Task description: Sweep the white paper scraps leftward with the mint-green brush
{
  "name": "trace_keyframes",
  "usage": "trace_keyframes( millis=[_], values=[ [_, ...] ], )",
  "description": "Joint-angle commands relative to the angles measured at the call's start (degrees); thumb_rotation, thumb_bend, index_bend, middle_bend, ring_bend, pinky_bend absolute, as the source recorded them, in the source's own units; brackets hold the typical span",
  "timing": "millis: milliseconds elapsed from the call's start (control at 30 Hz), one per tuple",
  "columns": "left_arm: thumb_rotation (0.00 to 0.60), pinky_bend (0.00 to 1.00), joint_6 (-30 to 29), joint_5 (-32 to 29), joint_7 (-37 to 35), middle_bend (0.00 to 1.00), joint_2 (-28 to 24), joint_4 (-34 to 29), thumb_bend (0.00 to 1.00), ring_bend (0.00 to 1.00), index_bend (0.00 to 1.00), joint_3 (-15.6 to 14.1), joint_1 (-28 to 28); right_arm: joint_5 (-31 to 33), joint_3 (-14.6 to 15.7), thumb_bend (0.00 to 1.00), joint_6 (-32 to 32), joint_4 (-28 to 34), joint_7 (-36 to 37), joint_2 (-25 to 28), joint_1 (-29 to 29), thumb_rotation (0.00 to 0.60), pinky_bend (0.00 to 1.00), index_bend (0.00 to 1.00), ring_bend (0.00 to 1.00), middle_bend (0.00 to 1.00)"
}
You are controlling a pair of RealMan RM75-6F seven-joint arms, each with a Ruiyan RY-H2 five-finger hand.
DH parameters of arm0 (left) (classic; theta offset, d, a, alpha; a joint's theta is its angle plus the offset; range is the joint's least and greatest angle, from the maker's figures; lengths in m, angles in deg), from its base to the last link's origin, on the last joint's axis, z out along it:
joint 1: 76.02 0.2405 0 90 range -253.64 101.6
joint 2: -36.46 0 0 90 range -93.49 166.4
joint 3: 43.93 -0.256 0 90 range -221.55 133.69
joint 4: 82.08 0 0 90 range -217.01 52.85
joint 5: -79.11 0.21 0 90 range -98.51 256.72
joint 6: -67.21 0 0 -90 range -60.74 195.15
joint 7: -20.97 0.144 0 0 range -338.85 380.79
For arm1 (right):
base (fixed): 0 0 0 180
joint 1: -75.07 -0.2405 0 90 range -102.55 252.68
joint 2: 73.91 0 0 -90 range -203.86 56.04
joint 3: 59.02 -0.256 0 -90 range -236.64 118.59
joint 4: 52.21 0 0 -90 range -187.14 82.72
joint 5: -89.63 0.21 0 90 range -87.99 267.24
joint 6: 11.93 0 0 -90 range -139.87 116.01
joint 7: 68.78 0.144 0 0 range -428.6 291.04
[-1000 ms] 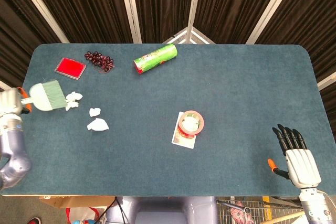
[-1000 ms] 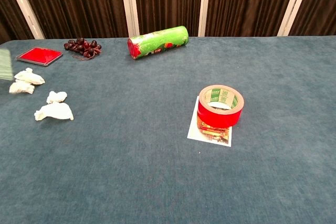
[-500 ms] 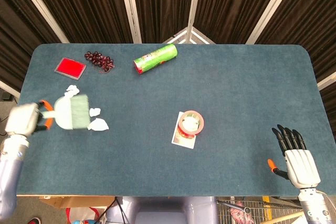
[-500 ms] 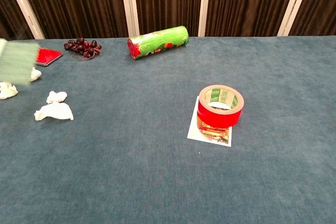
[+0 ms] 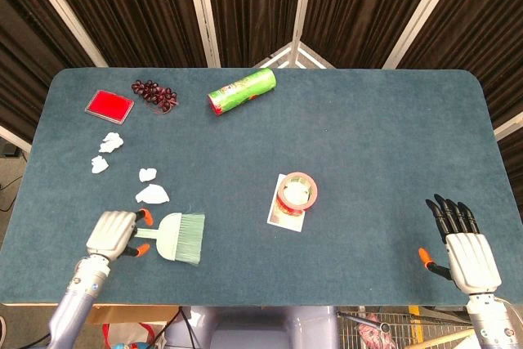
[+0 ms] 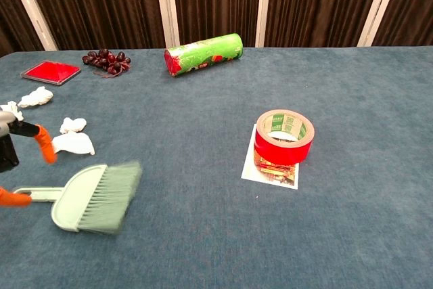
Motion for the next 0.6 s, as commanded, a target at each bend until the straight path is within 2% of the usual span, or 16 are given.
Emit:
trace_keyframes(
  millis=[33,100,133,167,233,267,333,367,467,533,600],
  values=[
    [0.600,1.00,-0.66,-0.46,1.29,1.00,-0.34,-0.39,0.02,1.00,0.22,-0.48,0.22,-0.02,0.03,0.32,0.01,-0.07,0.07,0.00,0.02,0.600,0.00,0.00,0.00,0.00],
    [0.600,1.00,-1.03,-0.39,1.50,0.98,-1.87,-1.22,0.02,1.00,0.19,-0.50,0.37,-0.07,0.03,0.32,0.09,-0.02,0.02,-0.03,-0.04,0.600,0.00,0.00,0.00,0.00],
    [0.600,1.00,-1.33,-0.26,1.45,0.93,-2.72,-1.61,0.02,0.97,0.16,-0.46,0.49,-0.08,0.03,0.32,0.11,0.02,-0.06,-0.02,-0.05,0.600,0.00,0.00,0.00,0.00],
    [0.600,0.97,-1.83,0.10,0.93,0.83,-4.16,-2.42,0.02,0.89,0.11,-0.39,0.78,-0.09,0.04,0.32,0.14,0.06,-0.18,0.00,-0.07,0.600,0.00,0.00,0.00,0.00],
    [0.600,0.80,-2.94,1.47,-1.08,0.55,-6.66,-3.80,0.02,0.65,0.03,-0.36,1.58,-0.08,0.04,0.32,0.15,0.10,-0.34,0.01,-0.07,0.600,0.00,0.00,0.00,0.00],
    [0.600,0.65,-3.85,2.83,-2.69,0.36,-8.40,-4.56,0.02,0.48,0.00,-0.58,2.32,-0.10,0.05,0.32,0.13,0.06,-0.43,-0.01,-0.06,0.600,0.00,0.00,0.00,0.00],
    [0.600,0.45,-5.72,6.41,-5.78,0.11,-11.09,-5.16,0.02,0.24,0.00,-1.42,3.77,-0.17,0.00,0.32,0.03,-0.07,-0.60,-0.04,-0.07,0.600,0.00,0.00,0.00,0.00],
    [0.600,0.36,-7.66,9.61,-7.80,0.04,-12.48,-4.77,0.02,0.14,0.00,-2.16,4.94,-0.24,-0.02,0.32,-0.03,-0.15,-0.69,-0.08,-0.08,0.600,0.00,0.00,0.00,0.00],
    [0.600,0.17,-14.94,19.66,-12.38,0.00,-14.33,0.44,0.02,0.01,0.00,-4.85,8.90,-0.47,0.03,0.32,-0.06,-0.21,-0.92,-0.19,-0.12,0.600,0.00,0.00,0.00,0.00],
    [0.600,0.09,-20.82,24.47,-13.03,0.00,-14.86,6.11,0.02,0.00,0.00,-6.43,12.12,-1.49,0.02,0.32,-0.96,-0.56,-1.37,-0.28,-0.04,0.600,0.00,0.00,0.00,0.00],
    [0.600,0.05,-22.86,26.17,-14.88,0.00,-14.56,8.62,0.01,0.00,0.00,-6.96,13.51,-1.88,0.06,0.32,-1.37,-0.86,-1.58,-0.46,0.06,0.600,0.00,0.00,0.00,0.00]
  ],
)
